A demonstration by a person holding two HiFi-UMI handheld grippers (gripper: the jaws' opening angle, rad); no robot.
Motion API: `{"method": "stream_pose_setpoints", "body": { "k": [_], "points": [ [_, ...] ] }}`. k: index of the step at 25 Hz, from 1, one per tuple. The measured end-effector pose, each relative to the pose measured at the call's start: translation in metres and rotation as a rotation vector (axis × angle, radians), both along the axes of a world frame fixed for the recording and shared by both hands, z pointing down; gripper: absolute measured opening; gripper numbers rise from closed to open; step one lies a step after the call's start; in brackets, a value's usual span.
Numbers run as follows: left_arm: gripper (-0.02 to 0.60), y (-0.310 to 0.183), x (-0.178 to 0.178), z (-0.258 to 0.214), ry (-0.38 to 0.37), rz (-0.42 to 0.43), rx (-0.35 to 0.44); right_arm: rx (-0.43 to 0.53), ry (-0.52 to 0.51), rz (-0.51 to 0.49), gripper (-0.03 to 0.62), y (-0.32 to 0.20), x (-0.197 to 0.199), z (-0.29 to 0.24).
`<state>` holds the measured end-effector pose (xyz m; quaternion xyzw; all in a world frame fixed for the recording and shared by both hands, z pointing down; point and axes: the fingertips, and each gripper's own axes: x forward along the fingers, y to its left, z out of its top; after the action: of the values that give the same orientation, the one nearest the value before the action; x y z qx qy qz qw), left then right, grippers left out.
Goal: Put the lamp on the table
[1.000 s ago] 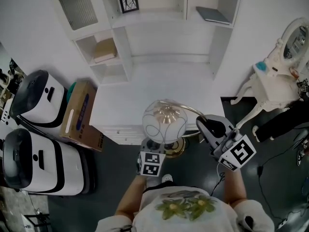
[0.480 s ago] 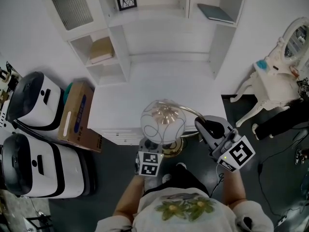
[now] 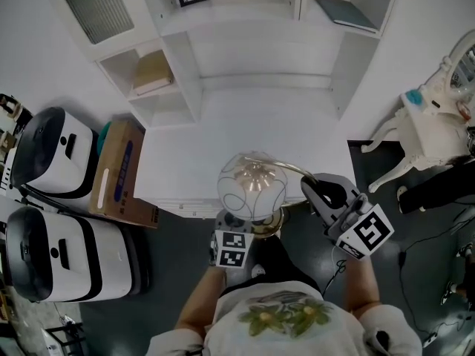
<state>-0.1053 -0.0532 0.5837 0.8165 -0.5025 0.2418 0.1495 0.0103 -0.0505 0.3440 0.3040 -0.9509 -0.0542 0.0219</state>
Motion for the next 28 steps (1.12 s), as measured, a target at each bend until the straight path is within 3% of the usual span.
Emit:
{"method": "stream_pose_setpoints", "body": {
  "k": [12,18,28],
  "points": [
    [0.101,-0.075,0.001,-0.007,-0.022,-0.025,0.019,0.029,-0.010,-0.021,0.028,-0.074,0.004,-0.012],
    [0.107,-0.102,0.003,-0.001,-0.067,-0.036,0.038,0.035,-0.084,-0.059,0.028,-0.099,0.004,-0.031],
    [0.110,-0.122,0.016,0.030,-0.041,-0.011,-0.030,0.023,-0.008,-0.048,0.026,-0.127,-0.002,-0.015]
  ]
}}
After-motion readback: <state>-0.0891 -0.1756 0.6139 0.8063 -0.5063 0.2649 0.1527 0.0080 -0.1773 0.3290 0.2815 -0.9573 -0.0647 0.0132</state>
